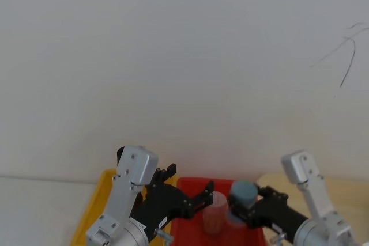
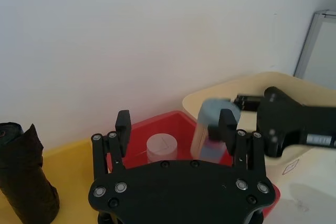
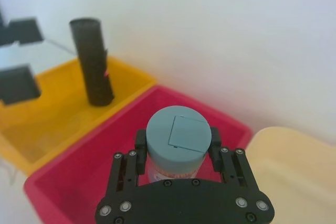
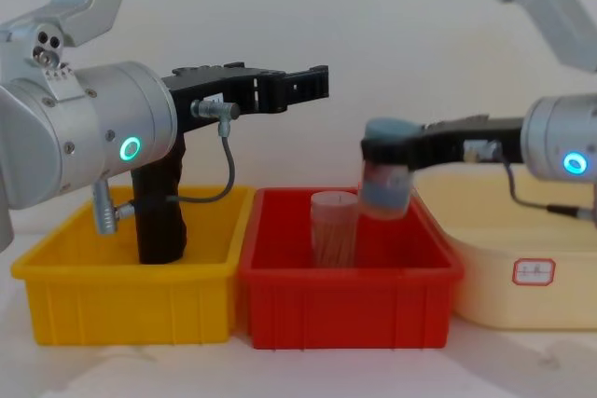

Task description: Pick up the garbage bag with the one hand and transfer it to the other hand.

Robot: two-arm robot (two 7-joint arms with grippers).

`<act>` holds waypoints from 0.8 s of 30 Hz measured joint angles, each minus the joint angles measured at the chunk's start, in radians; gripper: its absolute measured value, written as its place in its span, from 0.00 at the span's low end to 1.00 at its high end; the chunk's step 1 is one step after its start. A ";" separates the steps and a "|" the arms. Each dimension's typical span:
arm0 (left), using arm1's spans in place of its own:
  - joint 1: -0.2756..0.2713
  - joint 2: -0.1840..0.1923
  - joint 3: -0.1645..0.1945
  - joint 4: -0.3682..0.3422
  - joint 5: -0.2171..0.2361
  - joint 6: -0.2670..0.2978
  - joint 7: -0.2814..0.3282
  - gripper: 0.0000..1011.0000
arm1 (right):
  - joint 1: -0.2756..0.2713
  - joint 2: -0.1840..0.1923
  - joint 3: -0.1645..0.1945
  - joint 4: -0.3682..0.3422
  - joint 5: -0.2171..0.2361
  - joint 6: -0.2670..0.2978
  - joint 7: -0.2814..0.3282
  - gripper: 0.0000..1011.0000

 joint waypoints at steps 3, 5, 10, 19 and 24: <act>0.000 0.000 0.000 0.000 0.000 0.000 0.000 0.99 | 0.005 0.001 0.016 -0.007 0.007 -0.003 -0.016 0.66; 0.000 0.000 0.000 0.000 0.000 0.000 0.000 0.99 | 0.012 0.001 0.029 -0.007 0.010 -0.008 -0.030 0.66; 0.000 0.000 0.000 0.000 0.000 0.000 0.000 0.99 | 0.032 0.000 0.058 0.008 0.010 -0.022 -0.067 0.66; 0.000 0.000 0.000 0.000 0.000 0.000 0.000 0.99 | 0.068 -0.002 0.087 0.076 -0.020 -0.054 -0.137 0.66; 0.000 0.000 0.000 0.000 0.000 0.000 0.000 0.99 | 0.088 -0.002 0.093 0.140 -0.054 -0.076 -0.183 0.66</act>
